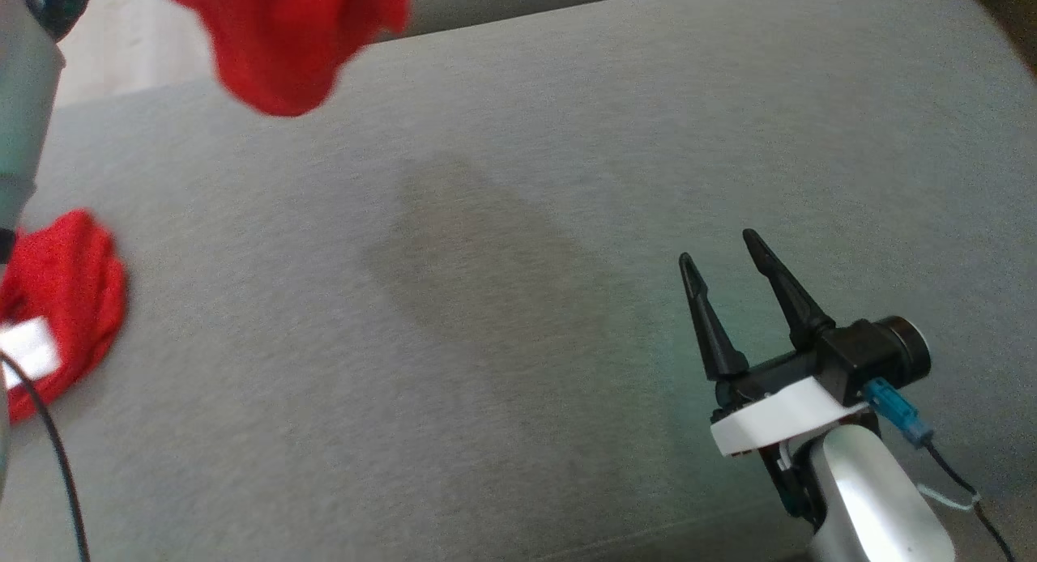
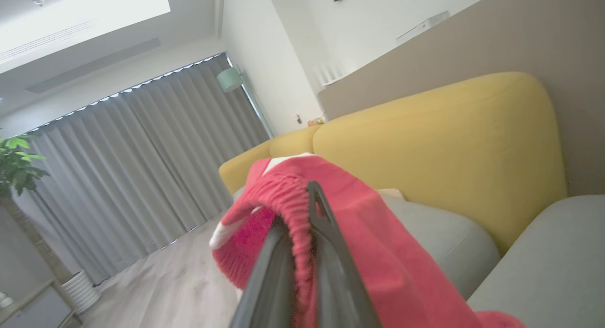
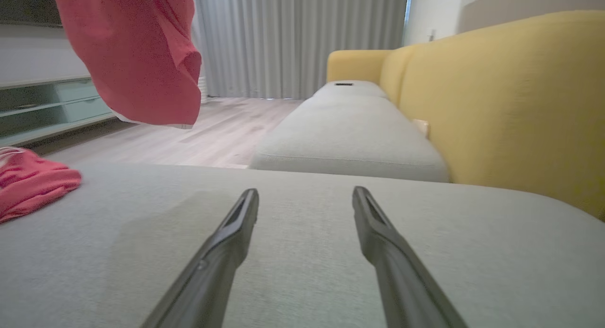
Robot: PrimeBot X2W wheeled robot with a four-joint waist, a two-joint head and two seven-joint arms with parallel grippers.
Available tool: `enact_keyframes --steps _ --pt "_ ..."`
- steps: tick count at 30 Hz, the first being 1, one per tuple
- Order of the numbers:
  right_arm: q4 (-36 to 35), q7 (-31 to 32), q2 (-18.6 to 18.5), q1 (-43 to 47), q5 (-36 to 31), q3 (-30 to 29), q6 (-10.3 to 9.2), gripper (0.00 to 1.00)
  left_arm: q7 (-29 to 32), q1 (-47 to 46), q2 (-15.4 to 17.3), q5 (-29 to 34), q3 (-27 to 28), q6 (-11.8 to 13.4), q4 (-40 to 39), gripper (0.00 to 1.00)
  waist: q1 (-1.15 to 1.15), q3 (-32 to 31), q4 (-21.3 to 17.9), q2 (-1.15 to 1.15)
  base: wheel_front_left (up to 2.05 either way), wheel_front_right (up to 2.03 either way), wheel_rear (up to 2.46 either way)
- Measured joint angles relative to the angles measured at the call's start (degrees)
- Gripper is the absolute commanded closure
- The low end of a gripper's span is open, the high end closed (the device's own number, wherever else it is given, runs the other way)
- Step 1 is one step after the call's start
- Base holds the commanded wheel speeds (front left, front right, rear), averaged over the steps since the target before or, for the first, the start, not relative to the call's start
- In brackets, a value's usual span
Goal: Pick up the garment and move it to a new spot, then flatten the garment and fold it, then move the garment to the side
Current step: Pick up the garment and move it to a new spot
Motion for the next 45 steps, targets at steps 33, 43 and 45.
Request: enact_keyframes --steps 33,43,45 --pt "1.25 0.12 1.14 6.6 0.59 0.43 0.0 0.0 -4.88 62.76 -13.49 10.93 -3.32 10.66 -23.98 0.0 0.0 -5.01 -4.61 0.0 0.0 0.0 0.0" --pt "2.79 0.14 0.92 11.6 1.01 -2.11 0.0 0.0 -4.88 74.83 -13.52 11.28 10.37 16.25 -35.38 0.0 0.0 -10.26 2.94 0.0 0.0 0.0 0.0" --pt "2.96 0.15 0.92 12.43 1.01 -3.07 0.0 0.0 -4.87 77.72 -13.59 11.7 13.66 17.26 -37.58 0.0 0.0 -11.3 4.43 0.0 0.0 0.0 0.0"
